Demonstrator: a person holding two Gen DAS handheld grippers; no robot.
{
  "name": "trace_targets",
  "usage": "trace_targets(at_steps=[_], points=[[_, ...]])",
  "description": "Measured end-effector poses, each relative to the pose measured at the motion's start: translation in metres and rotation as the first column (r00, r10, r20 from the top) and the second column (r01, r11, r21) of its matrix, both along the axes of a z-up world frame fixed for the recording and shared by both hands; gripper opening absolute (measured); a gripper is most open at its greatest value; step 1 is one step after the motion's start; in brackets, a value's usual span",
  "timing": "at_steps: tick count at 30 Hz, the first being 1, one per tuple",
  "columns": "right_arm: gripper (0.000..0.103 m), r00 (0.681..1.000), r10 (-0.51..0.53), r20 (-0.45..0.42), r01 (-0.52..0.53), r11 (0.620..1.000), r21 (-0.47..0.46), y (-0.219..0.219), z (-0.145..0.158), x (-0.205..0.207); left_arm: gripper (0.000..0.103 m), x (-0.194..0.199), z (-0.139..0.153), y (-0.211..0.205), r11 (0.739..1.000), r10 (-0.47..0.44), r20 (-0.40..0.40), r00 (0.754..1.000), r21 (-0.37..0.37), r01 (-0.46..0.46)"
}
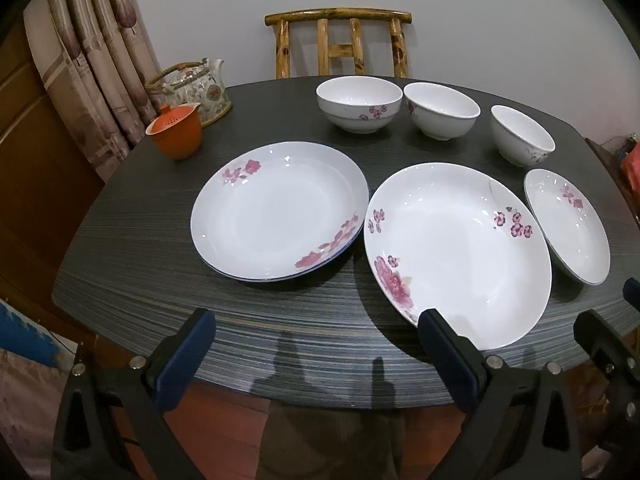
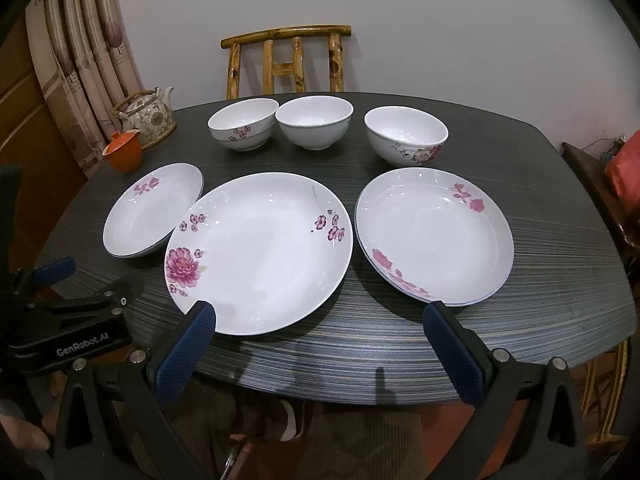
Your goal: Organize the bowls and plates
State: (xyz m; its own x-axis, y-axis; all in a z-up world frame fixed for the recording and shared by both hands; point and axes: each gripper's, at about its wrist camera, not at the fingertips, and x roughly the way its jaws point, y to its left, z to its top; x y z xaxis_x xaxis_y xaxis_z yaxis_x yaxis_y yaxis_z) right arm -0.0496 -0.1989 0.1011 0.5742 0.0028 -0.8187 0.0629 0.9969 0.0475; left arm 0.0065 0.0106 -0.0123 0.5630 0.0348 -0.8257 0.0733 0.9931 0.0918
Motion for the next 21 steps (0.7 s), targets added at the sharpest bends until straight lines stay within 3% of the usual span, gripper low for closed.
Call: trace_targets(at_steps=[21], points=[[0.103, 1.0, 0.019, -0.017, -0.019, 1.0, 0.016, 0.001, -0.0002, 0.0042, 0.103, 0.0022, -0.0057, 0.0027, 1.0, 0.017, -0.025, 1.0, -0.014, -0.017]])
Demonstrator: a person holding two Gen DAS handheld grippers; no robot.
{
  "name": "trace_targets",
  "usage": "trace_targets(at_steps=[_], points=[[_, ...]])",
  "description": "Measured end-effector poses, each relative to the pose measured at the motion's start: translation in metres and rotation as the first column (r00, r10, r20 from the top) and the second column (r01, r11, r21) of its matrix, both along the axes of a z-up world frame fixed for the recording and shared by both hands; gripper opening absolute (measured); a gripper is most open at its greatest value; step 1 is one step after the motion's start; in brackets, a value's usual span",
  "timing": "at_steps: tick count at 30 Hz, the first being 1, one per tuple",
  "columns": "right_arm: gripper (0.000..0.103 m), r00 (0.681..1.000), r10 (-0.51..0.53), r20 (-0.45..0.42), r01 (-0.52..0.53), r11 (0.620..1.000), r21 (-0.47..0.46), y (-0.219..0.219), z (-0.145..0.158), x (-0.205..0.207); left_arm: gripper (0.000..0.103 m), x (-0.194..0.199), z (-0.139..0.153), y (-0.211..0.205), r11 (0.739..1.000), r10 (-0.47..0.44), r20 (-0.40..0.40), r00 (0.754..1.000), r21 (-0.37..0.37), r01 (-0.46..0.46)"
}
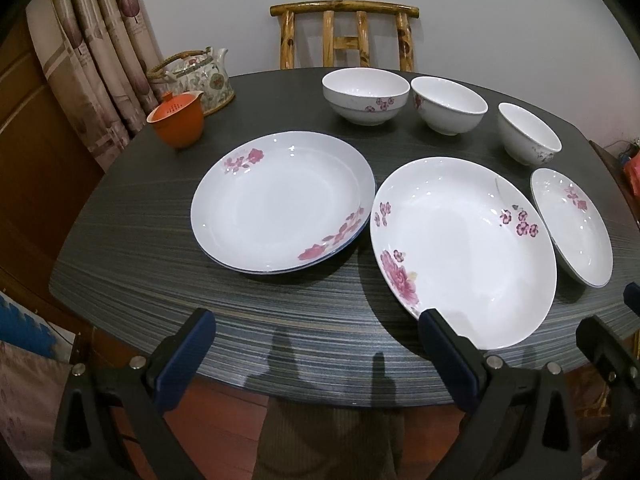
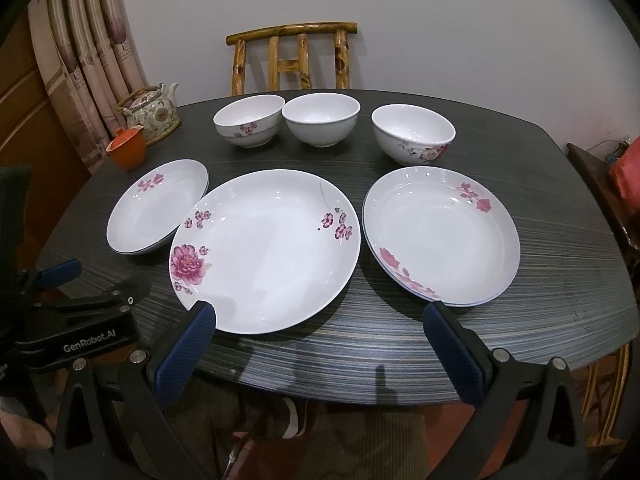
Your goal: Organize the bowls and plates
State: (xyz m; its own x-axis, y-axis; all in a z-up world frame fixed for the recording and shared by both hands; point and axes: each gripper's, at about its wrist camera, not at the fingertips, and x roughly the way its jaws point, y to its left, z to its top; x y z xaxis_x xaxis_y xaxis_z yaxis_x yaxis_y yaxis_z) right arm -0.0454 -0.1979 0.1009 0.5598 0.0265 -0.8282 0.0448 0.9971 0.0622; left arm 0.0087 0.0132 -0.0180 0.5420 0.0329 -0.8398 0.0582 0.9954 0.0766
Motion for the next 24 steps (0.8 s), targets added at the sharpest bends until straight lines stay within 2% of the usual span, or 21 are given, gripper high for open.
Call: trace_targets(at_steps=[24], points=[[0.103, 1.0, 0.002, -0.001, -0.002, 1.0, 0.009, -0.0002, -0.0013, -0.0017, 0.103, 0.0027, -0.006, 0.0009, 1.0, 0.016, -0.029, 0.999, 0.0, -0.016]])
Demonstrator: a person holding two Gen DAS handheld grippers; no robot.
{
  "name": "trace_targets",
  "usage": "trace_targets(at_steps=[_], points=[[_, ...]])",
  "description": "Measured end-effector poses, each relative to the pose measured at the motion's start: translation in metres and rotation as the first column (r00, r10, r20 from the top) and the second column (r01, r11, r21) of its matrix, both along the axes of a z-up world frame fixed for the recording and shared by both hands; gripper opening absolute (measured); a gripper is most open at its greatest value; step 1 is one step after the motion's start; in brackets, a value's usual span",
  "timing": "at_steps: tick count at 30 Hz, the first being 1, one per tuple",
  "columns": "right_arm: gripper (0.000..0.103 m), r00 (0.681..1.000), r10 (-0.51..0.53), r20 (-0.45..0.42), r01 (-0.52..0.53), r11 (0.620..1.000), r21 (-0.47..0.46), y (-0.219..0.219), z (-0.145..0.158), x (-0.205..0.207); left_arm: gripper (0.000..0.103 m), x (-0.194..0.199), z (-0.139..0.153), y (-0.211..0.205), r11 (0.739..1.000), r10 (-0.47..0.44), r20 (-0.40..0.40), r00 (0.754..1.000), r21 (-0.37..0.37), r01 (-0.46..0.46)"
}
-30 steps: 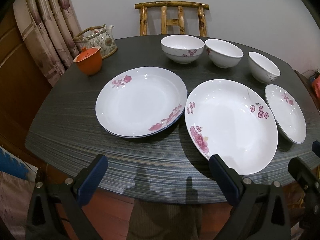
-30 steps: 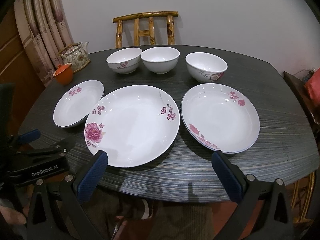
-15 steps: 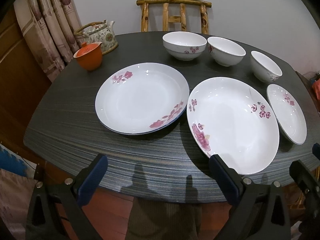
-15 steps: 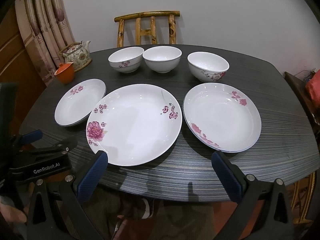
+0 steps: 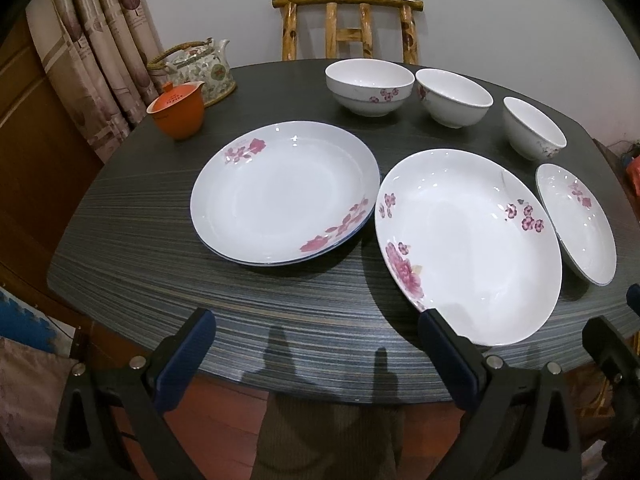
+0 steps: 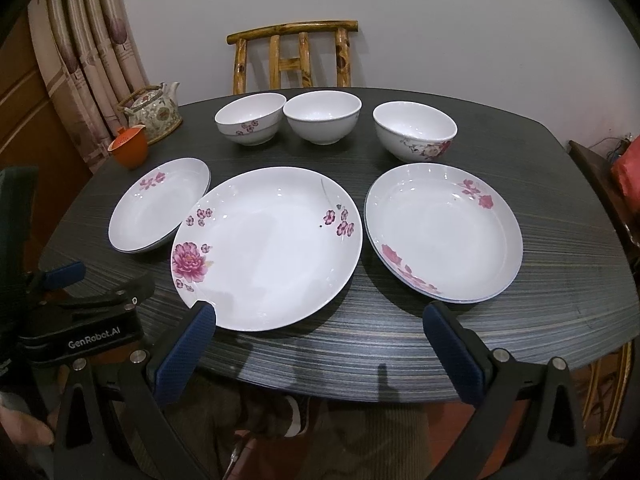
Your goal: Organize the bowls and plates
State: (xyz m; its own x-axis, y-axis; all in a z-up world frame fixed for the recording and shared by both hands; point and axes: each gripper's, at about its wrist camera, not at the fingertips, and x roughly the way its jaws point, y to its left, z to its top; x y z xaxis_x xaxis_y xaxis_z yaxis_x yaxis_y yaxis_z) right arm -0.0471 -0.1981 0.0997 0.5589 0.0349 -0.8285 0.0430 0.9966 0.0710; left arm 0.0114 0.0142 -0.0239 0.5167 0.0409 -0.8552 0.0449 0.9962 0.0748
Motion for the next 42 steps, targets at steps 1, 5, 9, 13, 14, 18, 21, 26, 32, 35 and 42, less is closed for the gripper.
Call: trace_targets(at_steps=[1, 5, 9, 13, 14, 18, 21, 26, 32, 35, 42], points=[[0.103, 1.0, 0.003, 0.0, -0.003, 1.0, 0.004, 0.0, 0.0, 0.0, 0.103, 0.001, 0.0, 0.001, 1.0, 0.002, -0.001, 1.0, 0.0, -0.002], [0.103, 1.0, 0.023, -0.003, -0.023, 1.0, 0.001, 0.004, 0.0, 0.004, 0.103, 0.002, -0.002, 0.003, 1.0, 0.012, -0.009, 1.0, -0.003, -0.012], [0.103, 0.998, 0.057, -0.019, -0.057, 0.998, 0.029, 0.007, -0.002, 0.012, 0.103, 0.003, -0.003, 0.005, 1.0, 0.017, -0.019, 1.0, -0.013, -0.017], [0.103, 0.996, 0.086, -0.017, -0.085, 0.996, 0.028, 0.012, 0.001, 0.021, 0.103, 0.004, -0.003, 0.009, 0.999, 0.028, -0.026, 0.999, -0.017, -0.029], [0.103, 0.995, 0.095, -0.015, -0.095, 0.995, 0.032, 0.014, 0.002, 0.025, 0.103, 0.005, -0.003, 0.011, 0.999, 0.032, -0.035, 0.999, -0.028, -0.033], [0.103, 0.991, 0.135, -0.019, -0.133, 0.989, 0.069, 0.018, 0.007, 0.043, 0.103, 0.012, 0.003, 0.024, 0.995, 0.04, -0.058, 0.998, -0.089, -0.045], [0.103, 0.983, 0.177, -0.039, -0.171, 0.978, 0.117, 0.023, 0.008, 0.061, 0.103, 0.021, 0.014, 0.044, 0.988, 0.06, -0.057, 0.997, -0.141, -0.068], [0.103, 0.965, 0.246, -0.09, -0.216, 0.941, 0.262, 0.032, 0.007, 0.107, 0.103, 0.046, 0.028, 0.095, 0.934, 0.126, -0.07, 0.99, -0.328, -0.142], [0.103, 0.935, 0.32, -0.153, -0.24, 0.888, 0.392, 0.055, 0.003, 0.166, 0.103, 0.078, 0.031, 0.141, 0.822, 0.168, -0.101, 0.981, -0.535, -0.195], [0.103, 0.914, 0.359, -0.188, -0.248, 0.862, 0.441, 0.074, -0.005, 0.199, 0.103, 0.097, 0.024, 0.158, 0.749, 0.189, -0.13, 0.973, -0.622, -0.228], [0.103, 0.881, 0.385, -0.275, -0.197, 0.827, 0.526, 0.1, -0.045, 0.25, 0.103, 0.124, -0.005, 0.177, 0.611, 0.201, -0.232, 0.952, -0.729, -0.307]])
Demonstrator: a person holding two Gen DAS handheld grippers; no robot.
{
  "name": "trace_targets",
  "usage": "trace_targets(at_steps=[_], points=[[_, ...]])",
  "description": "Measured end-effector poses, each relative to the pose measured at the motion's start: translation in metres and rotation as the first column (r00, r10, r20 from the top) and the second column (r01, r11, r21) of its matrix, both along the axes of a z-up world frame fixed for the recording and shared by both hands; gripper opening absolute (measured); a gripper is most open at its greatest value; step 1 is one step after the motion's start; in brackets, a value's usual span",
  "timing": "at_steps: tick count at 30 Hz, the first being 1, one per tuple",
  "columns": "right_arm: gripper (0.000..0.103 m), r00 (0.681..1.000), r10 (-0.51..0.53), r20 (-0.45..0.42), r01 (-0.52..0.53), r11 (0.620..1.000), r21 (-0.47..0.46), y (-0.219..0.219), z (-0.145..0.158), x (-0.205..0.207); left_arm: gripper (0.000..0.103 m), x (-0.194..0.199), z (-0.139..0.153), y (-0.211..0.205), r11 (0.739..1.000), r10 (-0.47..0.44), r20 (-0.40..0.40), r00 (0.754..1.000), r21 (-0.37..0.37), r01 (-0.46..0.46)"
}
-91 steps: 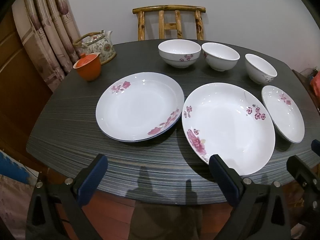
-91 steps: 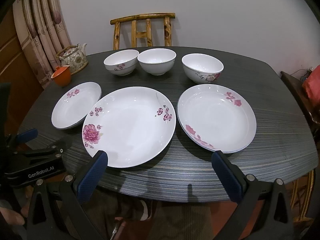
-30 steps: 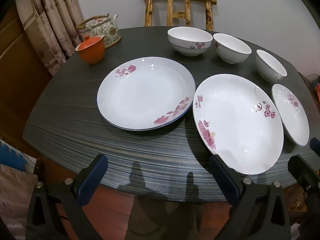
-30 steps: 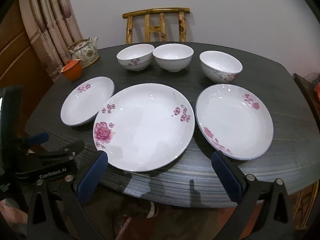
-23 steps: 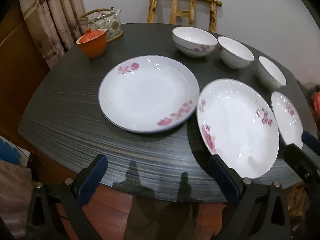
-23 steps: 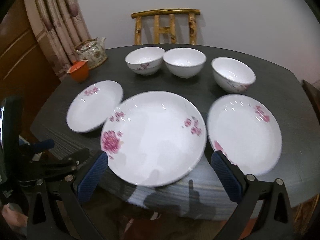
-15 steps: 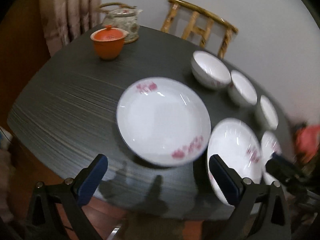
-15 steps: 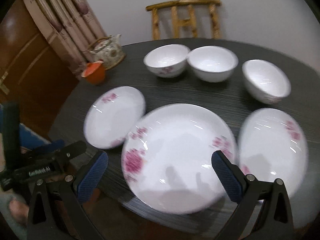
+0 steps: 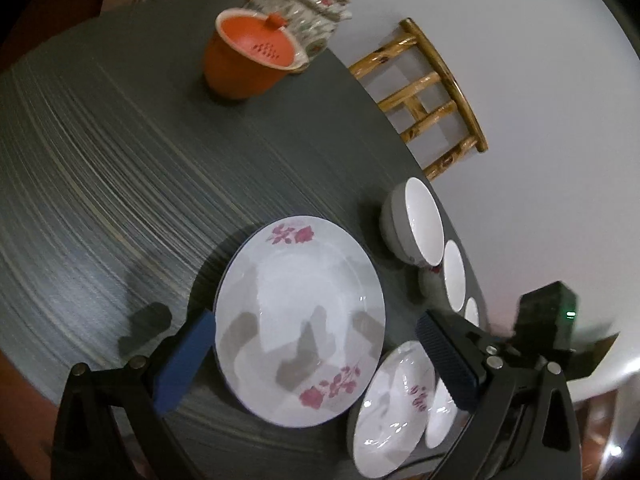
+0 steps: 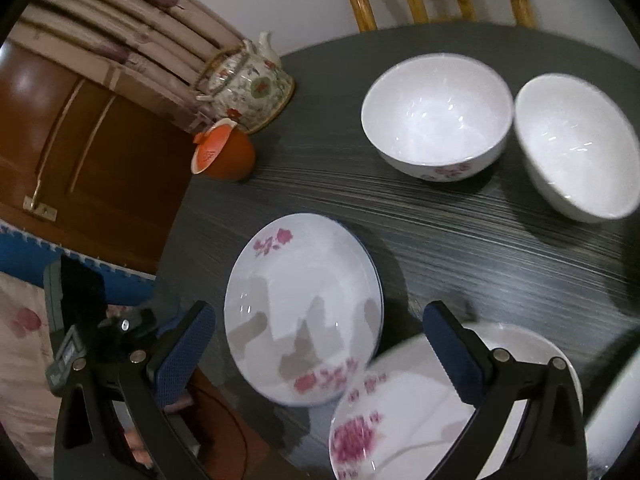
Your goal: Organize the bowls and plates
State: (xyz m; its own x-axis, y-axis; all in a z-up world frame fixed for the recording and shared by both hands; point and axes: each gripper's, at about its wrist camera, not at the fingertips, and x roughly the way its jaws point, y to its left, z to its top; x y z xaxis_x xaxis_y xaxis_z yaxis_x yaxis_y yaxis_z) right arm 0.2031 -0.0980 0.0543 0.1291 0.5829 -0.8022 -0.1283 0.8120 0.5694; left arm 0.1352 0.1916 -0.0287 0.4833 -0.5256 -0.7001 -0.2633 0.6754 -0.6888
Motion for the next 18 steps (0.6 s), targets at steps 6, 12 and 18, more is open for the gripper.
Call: trace_targets(at_steps=[6, 12, 18], points=[[0.103, 0.998, 0.054, -0.043, -0.052, 0.997, 0.057, 0.014, -0.021, 0.012, 0.103, 0.009, -0.02, 0.009, 0.99, 0.016, -0.028, 0.999, -0.139, -0.019], [0.103, 0.991, 0.103, -0.09, -0.097, 0.993, 0.075, 0.026, -0.034, 0.012, 0.103, 0.018, -0.031, 0.006, 0.983, 0.013, -0.045, 0.999, -0.184, -0.021], [0.103, 0.988, 0.13, -0.081, -0.126, 0.99, 0.058, 0.033, -0.034, 0.015, 0.103, 0.017, -0.022, 0.015, 0.983, 0.034, -0.041, 0.999, -0.178, -0.041]])
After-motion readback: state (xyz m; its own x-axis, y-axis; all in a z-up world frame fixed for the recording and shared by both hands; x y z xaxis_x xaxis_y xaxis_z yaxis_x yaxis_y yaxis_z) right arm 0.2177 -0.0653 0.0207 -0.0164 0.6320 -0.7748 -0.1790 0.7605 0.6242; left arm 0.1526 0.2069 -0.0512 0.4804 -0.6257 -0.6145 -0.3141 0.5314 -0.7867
